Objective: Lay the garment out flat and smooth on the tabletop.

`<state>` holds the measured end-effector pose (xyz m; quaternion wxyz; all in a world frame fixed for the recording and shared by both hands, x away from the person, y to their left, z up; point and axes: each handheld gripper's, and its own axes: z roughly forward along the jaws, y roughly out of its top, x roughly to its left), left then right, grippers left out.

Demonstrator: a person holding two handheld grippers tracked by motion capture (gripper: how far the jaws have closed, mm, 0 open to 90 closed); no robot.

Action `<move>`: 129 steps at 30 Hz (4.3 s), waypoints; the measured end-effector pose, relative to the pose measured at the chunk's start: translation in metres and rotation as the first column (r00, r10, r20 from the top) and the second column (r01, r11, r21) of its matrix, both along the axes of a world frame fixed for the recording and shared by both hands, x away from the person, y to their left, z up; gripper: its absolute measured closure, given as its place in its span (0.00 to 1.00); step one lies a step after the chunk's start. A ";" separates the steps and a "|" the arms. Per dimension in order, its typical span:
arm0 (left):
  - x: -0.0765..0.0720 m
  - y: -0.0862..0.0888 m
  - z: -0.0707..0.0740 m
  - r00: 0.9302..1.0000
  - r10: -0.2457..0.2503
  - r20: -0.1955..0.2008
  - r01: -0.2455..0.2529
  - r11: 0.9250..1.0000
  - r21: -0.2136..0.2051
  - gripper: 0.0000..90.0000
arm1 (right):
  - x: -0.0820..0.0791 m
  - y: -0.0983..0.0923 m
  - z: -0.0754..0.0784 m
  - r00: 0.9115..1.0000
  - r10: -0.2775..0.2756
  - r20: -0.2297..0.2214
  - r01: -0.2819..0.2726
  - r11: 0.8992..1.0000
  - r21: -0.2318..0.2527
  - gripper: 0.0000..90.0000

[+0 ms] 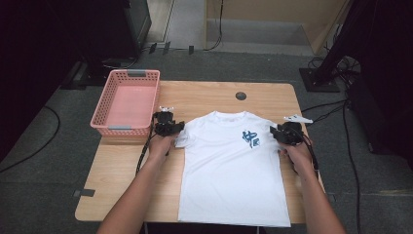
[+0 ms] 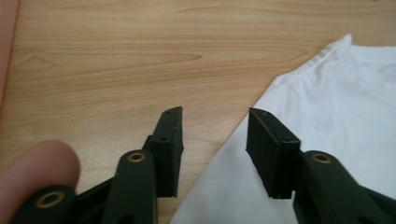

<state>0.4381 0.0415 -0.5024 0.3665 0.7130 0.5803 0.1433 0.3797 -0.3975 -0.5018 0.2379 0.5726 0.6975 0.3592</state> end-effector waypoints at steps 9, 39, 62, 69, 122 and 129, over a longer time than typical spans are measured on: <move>-0.008 0.000 -0.005 1.000 -0.027 0.016 0.025 0.994 0.108 0.53 | 0.009 -0.011 -0.018 0.997 -0.048 -0.054 0.052 0.996 0.078 0.53; -0.002 -0.028 0.027 0.978 -0.158 -0.135 0.159 0.987 -0.002 0.69 | 0.020 -0.022 -0.022 0.995 -0.097 -0.016 0.096 0.994 -0.052 0.40; 0.044 -0.031 0.005 0.991 -0.066 -0.117 0.073 0.995 0.061 0.55 | 0.029 -0.022 -0.020 0.993 -0.111 -0.041 0.108 0.992 -0.058 0.37; 0.031 -0.037 0.012 0.994 -0.072 -0.084 0.077 0.995 0.059 0.50 | 0.033 -0.028 -0.014 0.974 -0.227 0.016 0.227 0.974 -0.027 0.40; 0.006 -0.036 -0.017 0.983 -0.140 0.117 0.115 0.974 0.197 0.00 | 0.007 0.011 0.006 0.995 -0.097 -0.004 0.097 0.994 -0.054 0.01; 0.008 -0.032 -0.018 0.987 -0.124 0.101 0.104 0.978 0.181 0.00 | -0.013 0.006 0.009 0.996 -0.091 -0.007 0.091 0.994 -0.062 0.01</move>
